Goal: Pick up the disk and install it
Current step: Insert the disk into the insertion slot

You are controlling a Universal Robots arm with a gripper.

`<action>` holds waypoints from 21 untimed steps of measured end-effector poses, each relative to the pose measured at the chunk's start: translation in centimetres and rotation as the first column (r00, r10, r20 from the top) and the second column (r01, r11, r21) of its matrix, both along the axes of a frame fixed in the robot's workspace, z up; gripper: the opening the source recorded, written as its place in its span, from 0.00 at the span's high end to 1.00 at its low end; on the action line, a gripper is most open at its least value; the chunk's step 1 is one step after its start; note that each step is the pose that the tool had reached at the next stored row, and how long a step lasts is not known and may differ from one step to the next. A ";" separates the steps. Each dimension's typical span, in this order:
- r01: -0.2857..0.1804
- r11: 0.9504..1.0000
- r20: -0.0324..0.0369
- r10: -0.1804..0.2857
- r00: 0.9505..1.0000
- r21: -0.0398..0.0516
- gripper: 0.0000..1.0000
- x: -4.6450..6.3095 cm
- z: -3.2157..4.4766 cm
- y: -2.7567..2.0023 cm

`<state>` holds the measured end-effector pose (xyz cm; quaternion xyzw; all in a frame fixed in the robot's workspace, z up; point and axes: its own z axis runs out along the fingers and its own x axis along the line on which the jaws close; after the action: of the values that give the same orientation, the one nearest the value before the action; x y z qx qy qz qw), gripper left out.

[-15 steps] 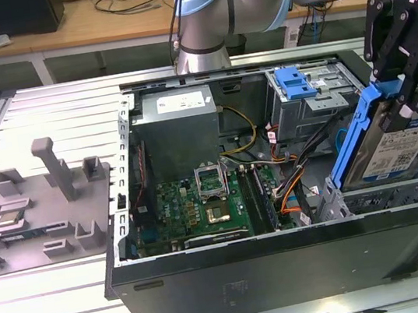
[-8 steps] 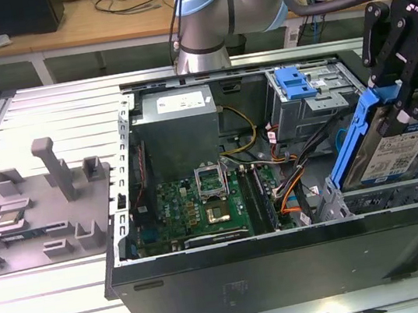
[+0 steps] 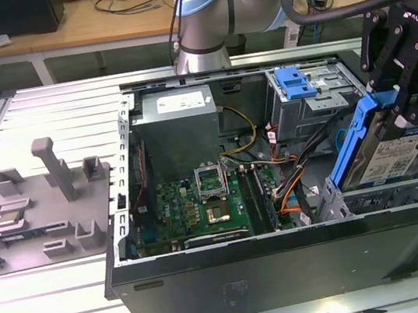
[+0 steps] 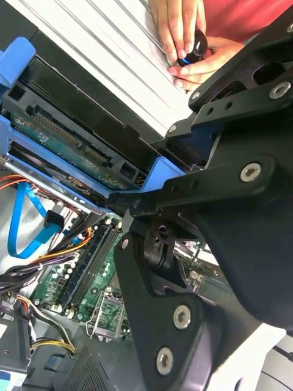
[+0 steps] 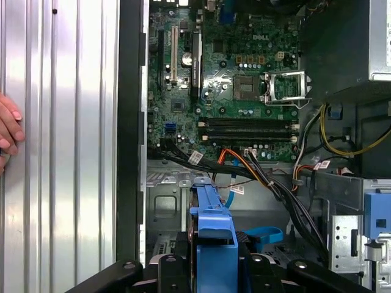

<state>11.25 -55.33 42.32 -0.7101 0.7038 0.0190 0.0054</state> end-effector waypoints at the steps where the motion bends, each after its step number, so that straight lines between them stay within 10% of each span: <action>1: 0.000 1.000 0.000 0.000 1.000 0.000 0.63 0.0 -0.06 0.00; 21: 0.000 1.000 0.000 0.000 1.000 0.000 0.63 0.0 -1.78 0.00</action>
<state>11.25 -55.33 40.54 -0.7103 0.7036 0.0190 0.0054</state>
